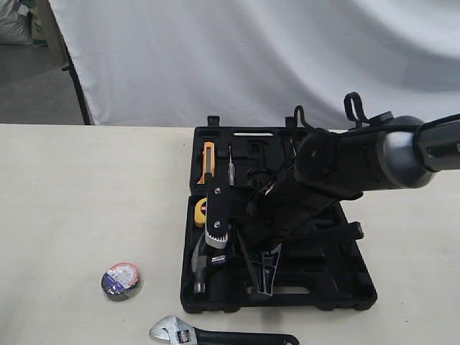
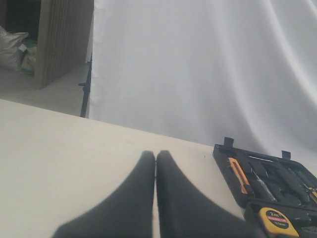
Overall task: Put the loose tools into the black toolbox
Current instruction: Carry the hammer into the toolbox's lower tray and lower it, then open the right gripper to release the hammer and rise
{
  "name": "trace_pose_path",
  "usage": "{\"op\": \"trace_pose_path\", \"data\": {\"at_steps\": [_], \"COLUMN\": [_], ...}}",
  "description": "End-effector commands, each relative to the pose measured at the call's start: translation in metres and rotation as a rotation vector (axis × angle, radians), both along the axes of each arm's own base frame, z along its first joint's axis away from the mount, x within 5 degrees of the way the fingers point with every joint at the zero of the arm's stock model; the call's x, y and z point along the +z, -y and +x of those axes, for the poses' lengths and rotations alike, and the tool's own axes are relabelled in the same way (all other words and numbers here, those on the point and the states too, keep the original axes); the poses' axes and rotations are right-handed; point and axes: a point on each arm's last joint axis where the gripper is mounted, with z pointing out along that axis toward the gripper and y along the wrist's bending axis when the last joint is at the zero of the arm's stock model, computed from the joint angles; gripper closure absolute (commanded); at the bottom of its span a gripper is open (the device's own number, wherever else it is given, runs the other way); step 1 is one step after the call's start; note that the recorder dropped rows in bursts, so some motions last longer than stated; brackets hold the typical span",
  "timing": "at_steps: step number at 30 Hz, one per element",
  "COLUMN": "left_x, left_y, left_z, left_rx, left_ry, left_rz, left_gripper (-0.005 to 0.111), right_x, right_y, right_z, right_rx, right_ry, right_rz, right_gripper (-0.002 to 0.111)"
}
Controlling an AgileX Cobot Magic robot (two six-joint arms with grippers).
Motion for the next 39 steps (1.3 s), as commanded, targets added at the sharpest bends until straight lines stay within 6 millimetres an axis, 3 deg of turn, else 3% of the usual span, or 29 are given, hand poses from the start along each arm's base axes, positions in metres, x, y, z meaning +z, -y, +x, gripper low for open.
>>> {"op": "trace_pose_path", "data": {"at_steps": [1, 7, 15, 19, 22, 25, 28, 31, 32, 35, 39], "left_x": [0.002, 0.002, 0.002, 0.002, 0.002, 0.002, 0.002, 0.002, 0.002, 0.002, 0.002], "left_y": [-0.001, -0.001, -0.001, -0.001, -0.001, -0.001, -0.001, -0.001, -0.001, -0.001, -0.001], "left_z": [-0.001, -0.001, -0.001, -0.001, -0.001, -0.001, -0.001, -0.001, -0.001, -0.001, -0.001], "left_rx": [0.026, 0.026, 0.026, 0.026, 0.026, 0.026, 0.026, 0.026, 0.026, 0.026, 0.026], "left_ry": [0.013, 0.013, 0.013, 0.013, 0.013, 0.013, 0.013, 0.013, 0.013, 0.013, 0.013], "left_rz": [0.002, 0.002, 0.002, 0.002, 0.002, 0.002, 0.002, 0.002, 0.002, 0.002, 0.002], "left_gripper": [0.106, 0.106, 0.106, 0.106, 0.106, 0.106, 0.106, 0.106, 0.106, 0.106, 0.106], "right_x": [0.002, 0.002, 0.004, 0.005, 0.011, 0.023, 0.038, 0.047, 0.047, 0.030, -0.010], "right_y": [-0.001, -0.001, -0.003, -0.001, -0.001, 0.001, 0.005, 0.007, 0.007, 0.007, 0.008], "right_z": [0.002, 0.002, 0.010, 0.013, 0.013, 0.010, 0.006, 0.004, 0.004, 0.004, 0.003], "right_rx": [-0.058, -0.058, -0.179, -0.161, -0.184, -0.177, -0.164, -0.199, -0.205, -0.175, -0.122], "right_ry": [-0.015, -0.014, 0.011, 0.071, 0.076, 0.080, 0.088, 0.077, 0.071, 0.040, -0.051], "right_rz": [0.037, 0.037, 0.080, 0.064, 0.078, 0.083, 0.076, 0.095, 0.096, 0.037, -0.087], "right_gripper": [0.109, 0.105, 0.053, 0.047, 0.047, 0.055, 0.076, 0.105, 0.108, 0.109, 0.109]}}
